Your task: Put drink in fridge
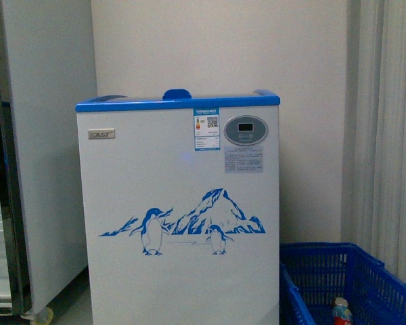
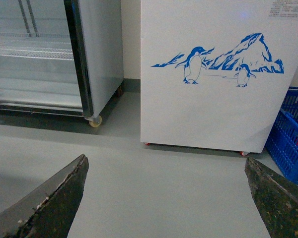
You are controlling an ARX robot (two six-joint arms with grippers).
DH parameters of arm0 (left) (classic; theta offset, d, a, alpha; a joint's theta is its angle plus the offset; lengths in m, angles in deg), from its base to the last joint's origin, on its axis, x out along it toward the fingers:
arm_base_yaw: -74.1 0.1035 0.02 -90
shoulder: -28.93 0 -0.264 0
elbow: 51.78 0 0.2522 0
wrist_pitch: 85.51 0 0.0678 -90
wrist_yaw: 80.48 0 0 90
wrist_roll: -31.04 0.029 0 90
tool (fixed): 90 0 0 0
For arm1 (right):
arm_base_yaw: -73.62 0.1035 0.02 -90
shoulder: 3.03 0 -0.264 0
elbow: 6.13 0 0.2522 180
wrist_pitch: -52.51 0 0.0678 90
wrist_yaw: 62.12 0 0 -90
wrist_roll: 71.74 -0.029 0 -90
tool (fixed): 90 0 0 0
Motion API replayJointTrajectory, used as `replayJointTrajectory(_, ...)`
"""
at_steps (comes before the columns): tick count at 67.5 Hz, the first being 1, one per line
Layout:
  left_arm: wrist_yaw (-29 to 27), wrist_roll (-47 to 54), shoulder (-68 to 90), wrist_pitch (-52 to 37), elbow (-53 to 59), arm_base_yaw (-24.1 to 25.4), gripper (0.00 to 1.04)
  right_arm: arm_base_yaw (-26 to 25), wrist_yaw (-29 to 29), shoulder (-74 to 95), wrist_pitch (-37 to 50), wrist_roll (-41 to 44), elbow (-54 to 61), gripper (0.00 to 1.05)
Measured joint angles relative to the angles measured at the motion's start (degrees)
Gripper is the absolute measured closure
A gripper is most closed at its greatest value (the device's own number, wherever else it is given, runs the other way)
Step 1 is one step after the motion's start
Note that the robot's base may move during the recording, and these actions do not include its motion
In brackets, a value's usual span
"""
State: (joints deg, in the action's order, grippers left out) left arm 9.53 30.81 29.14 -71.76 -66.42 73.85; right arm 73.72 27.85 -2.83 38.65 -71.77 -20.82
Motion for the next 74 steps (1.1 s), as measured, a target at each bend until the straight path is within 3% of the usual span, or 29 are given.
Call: replayJointTrajectory(74,-0.02,0.00,0.00,0.00,0.00,0.00,0.08,0.00,0.00,0.00,0.00,0.00,0.00,0.07)
